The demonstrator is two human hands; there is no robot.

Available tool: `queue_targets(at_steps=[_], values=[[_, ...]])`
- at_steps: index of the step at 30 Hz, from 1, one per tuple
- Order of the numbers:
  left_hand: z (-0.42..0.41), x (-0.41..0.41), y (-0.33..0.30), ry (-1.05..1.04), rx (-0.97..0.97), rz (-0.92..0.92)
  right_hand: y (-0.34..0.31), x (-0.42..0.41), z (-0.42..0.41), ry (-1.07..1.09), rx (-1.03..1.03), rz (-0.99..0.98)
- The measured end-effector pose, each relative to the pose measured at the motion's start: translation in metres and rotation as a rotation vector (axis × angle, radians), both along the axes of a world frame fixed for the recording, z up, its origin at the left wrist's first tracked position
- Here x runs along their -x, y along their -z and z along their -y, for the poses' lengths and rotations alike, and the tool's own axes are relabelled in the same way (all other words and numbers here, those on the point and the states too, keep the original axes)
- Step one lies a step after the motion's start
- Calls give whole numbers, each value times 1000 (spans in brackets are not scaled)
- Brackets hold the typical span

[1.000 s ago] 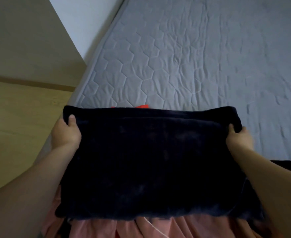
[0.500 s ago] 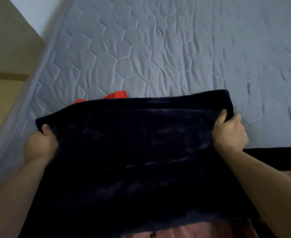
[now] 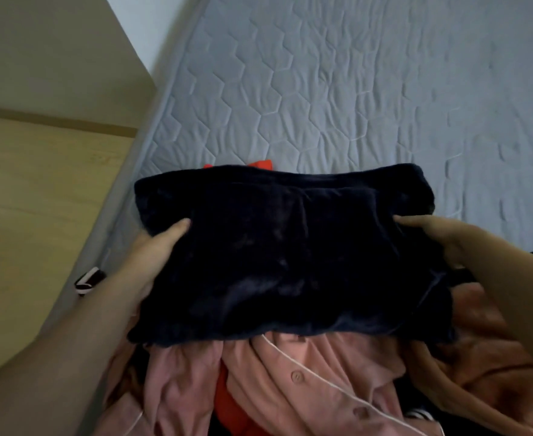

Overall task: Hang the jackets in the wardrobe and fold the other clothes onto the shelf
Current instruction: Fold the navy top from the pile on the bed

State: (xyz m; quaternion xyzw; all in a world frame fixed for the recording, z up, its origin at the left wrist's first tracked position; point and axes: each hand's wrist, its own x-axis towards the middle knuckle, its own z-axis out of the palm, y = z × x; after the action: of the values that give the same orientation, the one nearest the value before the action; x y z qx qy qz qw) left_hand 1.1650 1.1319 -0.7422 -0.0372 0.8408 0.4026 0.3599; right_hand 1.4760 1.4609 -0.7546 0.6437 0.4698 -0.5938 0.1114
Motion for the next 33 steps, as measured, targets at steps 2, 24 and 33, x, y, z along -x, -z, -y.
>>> queue_targets(at_steps=[2,24,33], values=[[-3,-14,-9,21,52,-209,-12,10,13,-10,-69,-34],[175,-101,-117,-386,67,204,-36,101,245,-853,-1166,-50],[144,-82,-141,-225,-89,140,-11,73,304,-853,-910,-324]])
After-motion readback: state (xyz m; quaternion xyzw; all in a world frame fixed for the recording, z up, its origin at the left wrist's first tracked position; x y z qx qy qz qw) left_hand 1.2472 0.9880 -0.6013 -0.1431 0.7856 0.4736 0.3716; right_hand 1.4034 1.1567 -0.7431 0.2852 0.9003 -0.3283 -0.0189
